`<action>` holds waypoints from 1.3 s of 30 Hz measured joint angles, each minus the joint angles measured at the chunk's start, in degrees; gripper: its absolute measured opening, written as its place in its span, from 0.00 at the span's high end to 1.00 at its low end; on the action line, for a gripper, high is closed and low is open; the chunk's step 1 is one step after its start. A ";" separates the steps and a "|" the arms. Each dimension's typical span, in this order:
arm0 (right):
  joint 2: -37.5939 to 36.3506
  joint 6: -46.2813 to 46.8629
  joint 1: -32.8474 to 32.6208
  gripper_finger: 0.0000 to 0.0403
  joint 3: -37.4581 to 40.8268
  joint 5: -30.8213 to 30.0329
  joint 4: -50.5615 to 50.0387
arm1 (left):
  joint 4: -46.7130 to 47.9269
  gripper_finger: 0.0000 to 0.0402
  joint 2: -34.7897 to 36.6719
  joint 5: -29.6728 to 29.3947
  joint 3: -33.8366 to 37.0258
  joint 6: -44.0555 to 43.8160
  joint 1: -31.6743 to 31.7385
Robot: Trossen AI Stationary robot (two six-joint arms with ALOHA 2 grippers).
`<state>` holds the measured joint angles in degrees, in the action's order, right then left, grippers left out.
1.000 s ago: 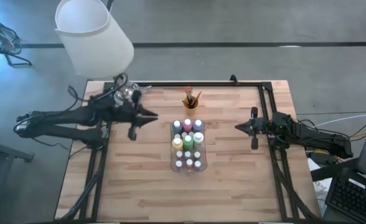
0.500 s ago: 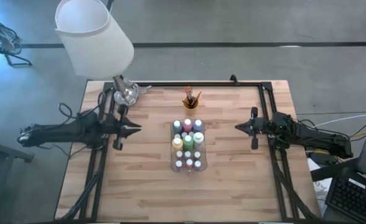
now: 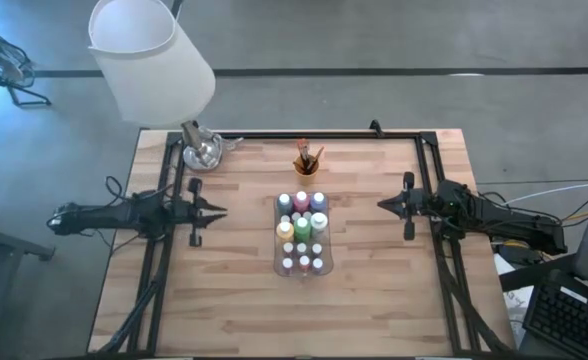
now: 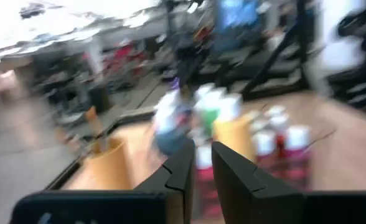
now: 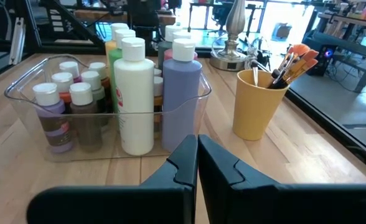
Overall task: Pick & Place Paint Supplies
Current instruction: Return to Home Position
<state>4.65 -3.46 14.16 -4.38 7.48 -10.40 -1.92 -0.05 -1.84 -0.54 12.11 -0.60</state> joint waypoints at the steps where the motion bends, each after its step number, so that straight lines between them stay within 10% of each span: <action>1: -0.01 0.00 0.01 0.98 0.00 -0.01 0.05 | 0.31 0.85 -0.01 -2.17 0.00 0.15 -0.08; 39: 0.01 0.00 0.00 0.98 0.00 -0.01 0.09 | -0.45 0.85 -1.23 -5.78 0.13 -0.32 -0.07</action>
<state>4.67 -3.46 14.16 -4.38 7.46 -10.31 -2.37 -1.28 -7.62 -0.40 11.79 -0.67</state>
